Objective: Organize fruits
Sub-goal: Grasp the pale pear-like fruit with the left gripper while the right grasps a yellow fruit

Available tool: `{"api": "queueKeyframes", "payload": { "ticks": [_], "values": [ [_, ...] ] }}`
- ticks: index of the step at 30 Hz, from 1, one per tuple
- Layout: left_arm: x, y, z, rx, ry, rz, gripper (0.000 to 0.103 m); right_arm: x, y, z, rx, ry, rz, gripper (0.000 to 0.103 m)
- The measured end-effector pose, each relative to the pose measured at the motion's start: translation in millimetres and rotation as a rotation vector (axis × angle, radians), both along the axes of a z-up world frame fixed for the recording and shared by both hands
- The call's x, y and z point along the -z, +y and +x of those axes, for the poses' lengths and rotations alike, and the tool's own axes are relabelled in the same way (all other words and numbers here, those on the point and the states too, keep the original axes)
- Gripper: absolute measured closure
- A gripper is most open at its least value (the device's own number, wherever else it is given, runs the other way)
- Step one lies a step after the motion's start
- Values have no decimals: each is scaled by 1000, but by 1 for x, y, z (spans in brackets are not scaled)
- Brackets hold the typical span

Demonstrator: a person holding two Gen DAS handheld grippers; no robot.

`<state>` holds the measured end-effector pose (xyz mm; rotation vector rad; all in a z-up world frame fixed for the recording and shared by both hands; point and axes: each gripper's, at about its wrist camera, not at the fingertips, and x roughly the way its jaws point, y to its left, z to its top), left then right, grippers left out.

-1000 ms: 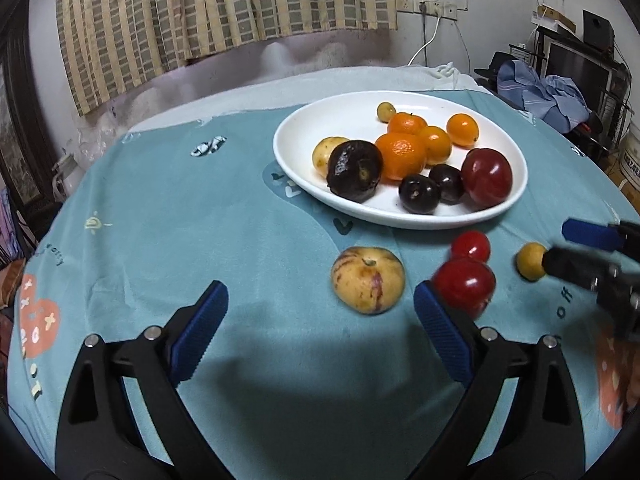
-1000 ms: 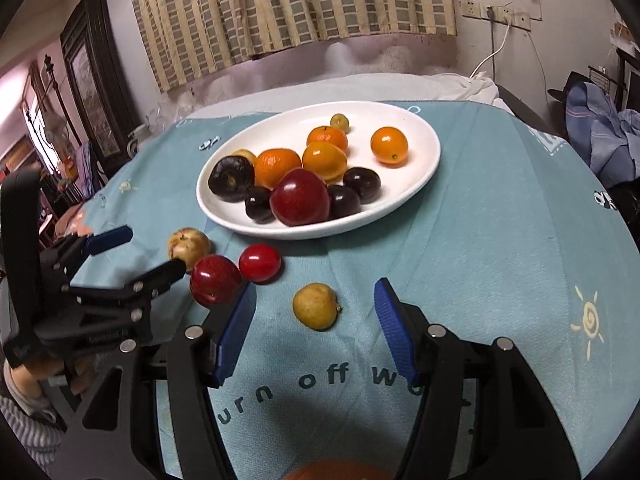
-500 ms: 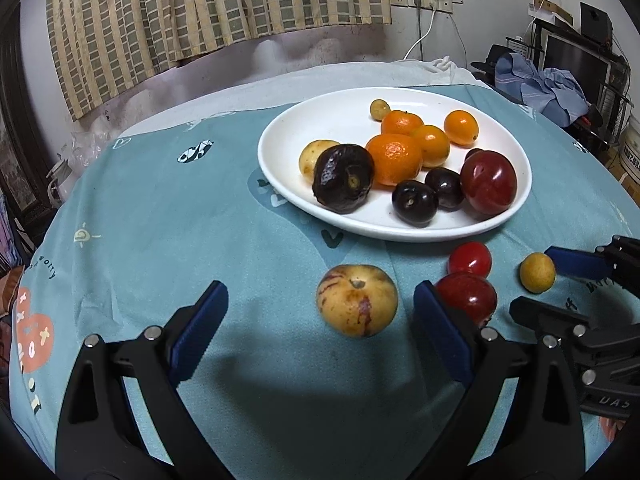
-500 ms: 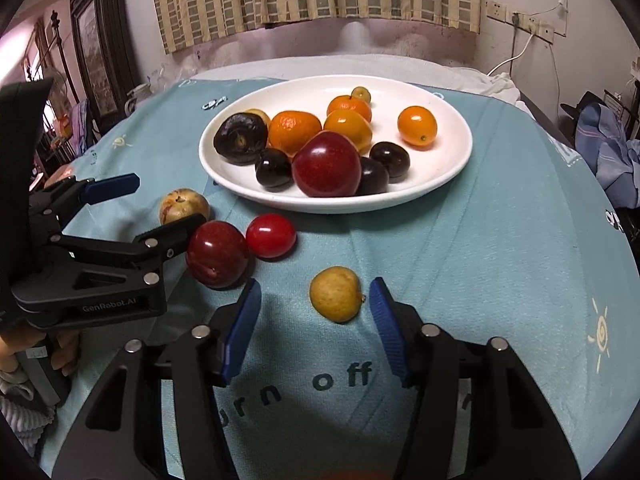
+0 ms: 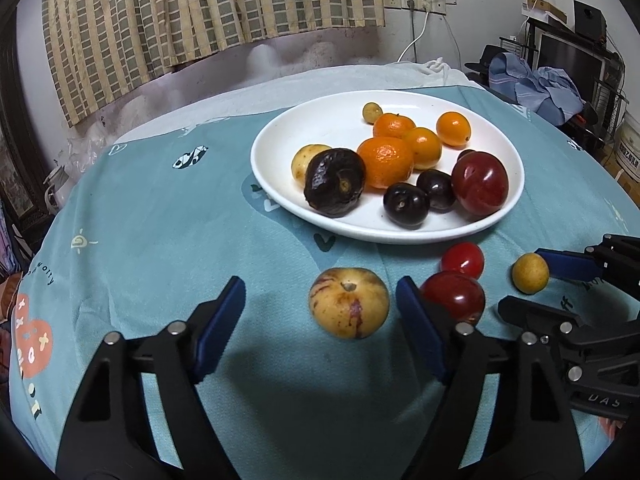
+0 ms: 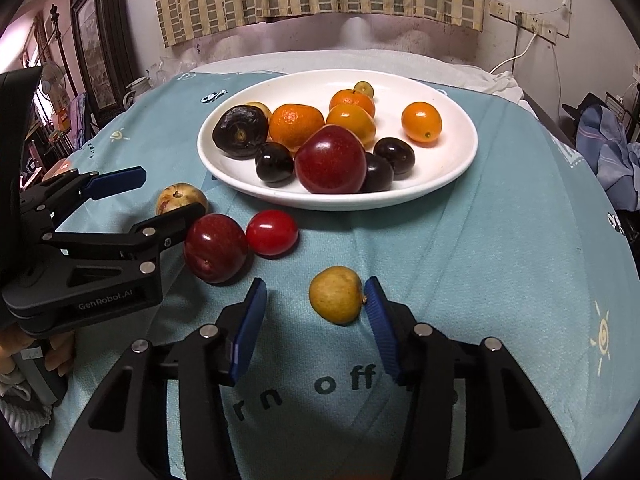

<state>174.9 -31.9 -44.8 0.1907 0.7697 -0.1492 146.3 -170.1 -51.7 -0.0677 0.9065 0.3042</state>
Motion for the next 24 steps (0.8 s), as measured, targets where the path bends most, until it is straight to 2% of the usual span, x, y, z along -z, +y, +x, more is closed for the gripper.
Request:
{"api": "queueKeyframes", "payload": {
  "ticks": [7, 11, 15, 17, 24],
  "values": [
    [-1, -2, -2, 16, -8, 10, 37, 1, 1, 1, -4, 5, 6, 58],
    [-2, -5, -5, 37, -17, 17, 51, 1, 0, 1, -4, 4, 14, 64],
    [-4, -9, -10, 54, -43, 29, 68, 0, 0, -1, -8, 1, 23, 71],
    [-5, -10, -12, 56, -54, 35, 71, 1, 0, -1, -13, 7, 28, 75],
    [-7, -10, -14, 65, -70, 36, 82, 1, 0, -1, -18, 8, 33, 76]
  ]
}}
